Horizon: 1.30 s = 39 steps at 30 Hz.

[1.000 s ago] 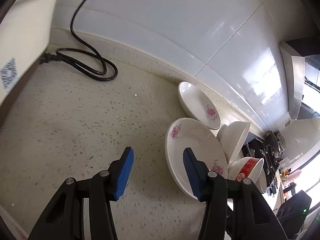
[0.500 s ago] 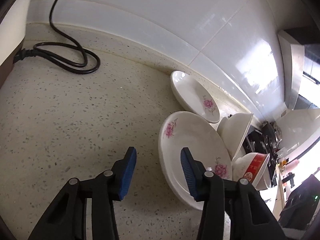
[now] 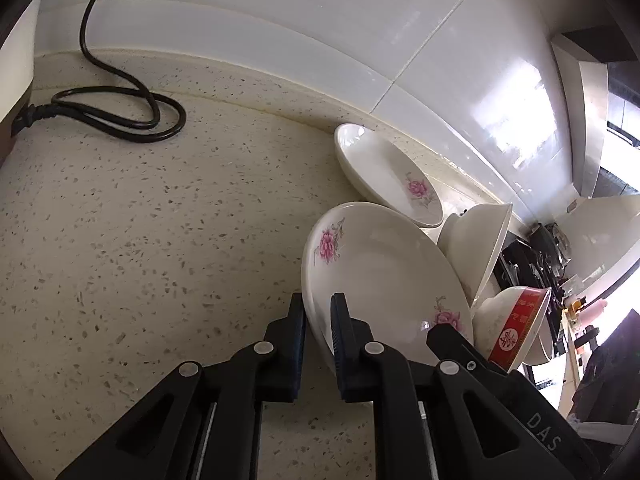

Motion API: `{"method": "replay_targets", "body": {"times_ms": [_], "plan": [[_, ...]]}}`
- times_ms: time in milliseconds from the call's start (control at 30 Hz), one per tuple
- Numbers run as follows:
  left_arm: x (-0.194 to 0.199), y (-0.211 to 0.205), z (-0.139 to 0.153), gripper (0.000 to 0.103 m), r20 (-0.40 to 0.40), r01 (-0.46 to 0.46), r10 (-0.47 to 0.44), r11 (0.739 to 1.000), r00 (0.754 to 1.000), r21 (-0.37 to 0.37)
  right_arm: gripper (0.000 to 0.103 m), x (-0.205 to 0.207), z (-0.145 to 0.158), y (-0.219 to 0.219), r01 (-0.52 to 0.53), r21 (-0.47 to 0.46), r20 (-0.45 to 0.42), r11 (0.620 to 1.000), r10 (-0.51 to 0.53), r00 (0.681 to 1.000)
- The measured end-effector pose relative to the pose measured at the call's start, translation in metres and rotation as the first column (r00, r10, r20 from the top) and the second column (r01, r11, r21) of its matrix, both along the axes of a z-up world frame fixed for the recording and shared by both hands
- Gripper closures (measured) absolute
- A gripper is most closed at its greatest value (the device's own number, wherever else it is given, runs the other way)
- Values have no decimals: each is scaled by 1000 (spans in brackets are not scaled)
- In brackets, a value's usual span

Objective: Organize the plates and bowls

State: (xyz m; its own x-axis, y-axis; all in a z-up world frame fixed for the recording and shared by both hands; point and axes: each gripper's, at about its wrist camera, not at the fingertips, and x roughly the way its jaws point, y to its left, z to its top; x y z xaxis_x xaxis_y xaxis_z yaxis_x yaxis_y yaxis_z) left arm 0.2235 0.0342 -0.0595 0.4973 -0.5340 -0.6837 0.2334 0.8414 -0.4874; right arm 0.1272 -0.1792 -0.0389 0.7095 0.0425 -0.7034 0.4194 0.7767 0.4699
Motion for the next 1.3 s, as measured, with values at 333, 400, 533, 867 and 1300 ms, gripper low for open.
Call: {"method": "replay_targets", "body": {"times_ms": [333,400,533,867,1300], "plan": [[-6,27,0,92,-29,-45,45,999,999,-7,53,8,-3,6,-34,-6,5,999,34,999],[-8,31,1,92,-30,-52,52,999,998,-1,58,8,-4,6,-44,2,6,999,44,999],[-11,35,3,92,-26,-68,69,997,997,22,69,12,-6,11,-65,2,0,998,65,998],[-13,28,6,89,17,-98,96,987,995,126,79,13,-9,16,-107,15,7,994,107,994],[-24,46,12,91,-2,-163,165,978,986,129,82,17,-9,28,-150,9,-2,989,150,989]]}}
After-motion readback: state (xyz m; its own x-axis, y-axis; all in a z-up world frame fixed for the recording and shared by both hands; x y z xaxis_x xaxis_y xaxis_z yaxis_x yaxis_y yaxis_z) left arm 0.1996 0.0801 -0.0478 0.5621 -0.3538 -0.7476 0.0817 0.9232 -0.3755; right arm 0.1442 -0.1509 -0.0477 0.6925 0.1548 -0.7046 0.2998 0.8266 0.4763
